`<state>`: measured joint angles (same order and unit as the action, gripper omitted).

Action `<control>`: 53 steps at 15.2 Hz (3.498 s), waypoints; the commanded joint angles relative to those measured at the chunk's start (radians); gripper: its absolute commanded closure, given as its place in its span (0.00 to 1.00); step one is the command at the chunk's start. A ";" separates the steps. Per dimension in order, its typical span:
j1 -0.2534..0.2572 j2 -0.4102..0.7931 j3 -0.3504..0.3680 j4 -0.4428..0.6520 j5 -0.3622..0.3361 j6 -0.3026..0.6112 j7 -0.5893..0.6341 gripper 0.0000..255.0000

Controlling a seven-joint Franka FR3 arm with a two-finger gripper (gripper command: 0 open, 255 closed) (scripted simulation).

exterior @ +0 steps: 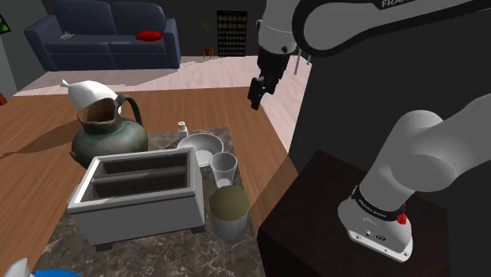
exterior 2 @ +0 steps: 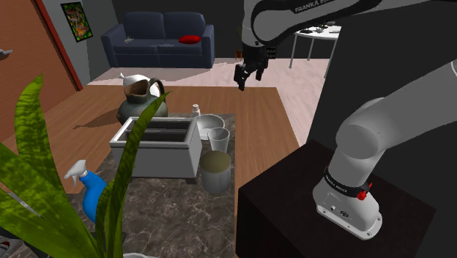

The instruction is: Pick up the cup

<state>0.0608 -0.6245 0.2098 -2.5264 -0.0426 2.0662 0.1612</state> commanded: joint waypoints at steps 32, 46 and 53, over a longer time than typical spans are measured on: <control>-0.004 0.818 0.243 0.130 -0.450 0.503 0.686 1.00; -0.023 0.728 0.277 0.131 -0.339 0.436 0.596 1.00; -0.028 0.643 0.292 0.146 -0.241 0.358 0.515 1.00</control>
<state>0.0327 0.0335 0.4998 -2.3801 -0.2995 2.4353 0.6881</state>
